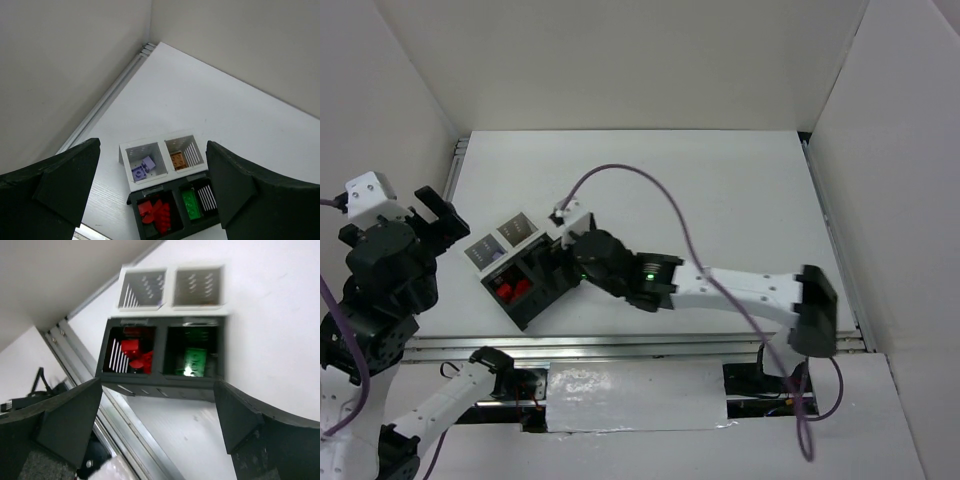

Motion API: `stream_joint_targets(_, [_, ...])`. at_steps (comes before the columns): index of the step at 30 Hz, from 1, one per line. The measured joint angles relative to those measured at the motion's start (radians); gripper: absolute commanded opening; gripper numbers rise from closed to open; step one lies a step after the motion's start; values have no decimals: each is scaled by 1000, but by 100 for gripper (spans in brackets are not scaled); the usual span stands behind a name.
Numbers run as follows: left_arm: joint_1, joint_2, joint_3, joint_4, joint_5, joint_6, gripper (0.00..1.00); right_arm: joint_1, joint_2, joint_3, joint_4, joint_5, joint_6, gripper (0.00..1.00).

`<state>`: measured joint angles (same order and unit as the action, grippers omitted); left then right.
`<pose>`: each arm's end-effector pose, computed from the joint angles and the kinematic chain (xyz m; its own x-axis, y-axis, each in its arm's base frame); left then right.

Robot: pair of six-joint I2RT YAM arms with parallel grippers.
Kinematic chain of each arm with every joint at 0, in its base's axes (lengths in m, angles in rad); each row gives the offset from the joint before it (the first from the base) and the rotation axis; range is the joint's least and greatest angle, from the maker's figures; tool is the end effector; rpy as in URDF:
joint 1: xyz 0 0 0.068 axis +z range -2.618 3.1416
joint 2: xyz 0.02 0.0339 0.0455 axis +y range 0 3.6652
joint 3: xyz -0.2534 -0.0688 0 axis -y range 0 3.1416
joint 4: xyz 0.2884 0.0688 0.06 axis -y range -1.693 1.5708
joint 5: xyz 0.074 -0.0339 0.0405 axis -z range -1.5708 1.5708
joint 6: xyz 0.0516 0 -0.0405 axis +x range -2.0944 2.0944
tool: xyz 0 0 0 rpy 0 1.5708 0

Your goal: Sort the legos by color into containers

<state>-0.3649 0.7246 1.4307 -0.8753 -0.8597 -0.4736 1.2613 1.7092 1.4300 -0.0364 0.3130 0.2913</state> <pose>0.1232 -0.0052 0.4961 0.0720 -0.3462 -0.9354 -0.4853 0.8072 -0.3360 0.1570 0.4388 0.3045 -0.3252 -0.1199 -0.9380 -0.7555 0.6295 0.1815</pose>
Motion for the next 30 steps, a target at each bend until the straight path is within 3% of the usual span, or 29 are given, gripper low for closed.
stream_joint_targets(7, [0,-133,-62,-43,178,116,100,127,-605,-15,-302,365,-16,100])
stream_joint_targets(12, [0,-285,-66,-108,220,154,99,129,-889,76,-589,523,55,100])
stream_joint_targets(22, [0,-401,0,-206,215,131,100,128,-1037,365,-1122,649,212,100])
stream_joint_targets(30, [-2,-441,-63,-223,210,106,99,119,-1205,354,-1245,654,252,100])
